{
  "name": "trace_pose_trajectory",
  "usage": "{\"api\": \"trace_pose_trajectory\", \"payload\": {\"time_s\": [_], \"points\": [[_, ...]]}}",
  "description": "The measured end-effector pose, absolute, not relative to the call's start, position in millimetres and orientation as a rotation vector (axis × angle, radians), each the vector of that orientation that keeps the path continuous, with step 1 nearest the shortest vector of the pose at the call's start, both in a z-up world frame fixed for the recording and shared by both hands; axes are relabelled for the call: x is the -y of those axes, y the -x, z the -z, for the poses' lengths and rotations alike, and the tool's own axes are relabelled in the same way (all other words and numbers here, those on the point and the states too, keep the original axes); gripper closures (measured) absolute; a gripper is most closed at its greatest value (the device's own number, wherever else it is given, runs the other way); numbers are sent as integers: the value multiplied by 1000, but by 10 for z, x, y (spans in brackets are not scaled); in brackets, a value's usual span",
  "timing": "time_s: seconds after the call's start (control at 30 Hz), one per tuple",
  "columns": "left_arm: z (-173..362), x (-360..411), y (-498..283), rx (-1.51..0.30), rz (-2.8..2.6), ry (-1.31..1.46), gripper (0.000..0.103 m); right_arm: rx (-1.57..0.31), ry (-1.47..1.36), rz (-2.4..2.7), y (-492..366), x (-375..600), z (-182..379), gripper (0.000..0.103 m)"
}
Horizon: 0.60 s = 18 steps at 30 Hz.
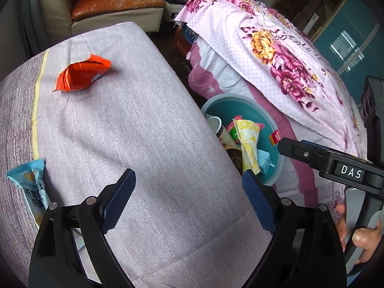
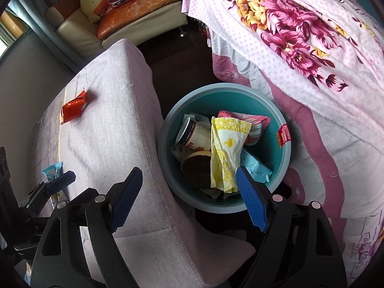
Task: Collect trash
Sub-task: 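Move both tools back to the light-blue packet and orange packet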
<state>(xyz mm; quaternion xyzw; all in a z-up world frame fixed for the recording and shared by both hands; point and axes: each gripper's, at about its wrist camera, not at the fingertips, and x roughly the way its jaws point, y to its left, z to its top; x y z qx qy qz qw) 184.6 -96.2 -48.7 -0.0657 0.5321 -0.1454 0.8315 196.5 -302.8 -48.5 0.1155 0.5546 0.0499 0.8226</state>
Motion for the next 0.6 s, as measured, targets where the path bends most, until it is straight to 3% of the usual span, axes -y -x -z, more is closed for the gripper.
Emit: {"api": "trace_pose_trajectory", "payload": {"time_s": [0.6], "points": [[531, -3, -1618, -1125, 138, 277, 12, -1188, -112, -236, -1961, 2194, 313, 25]]}}
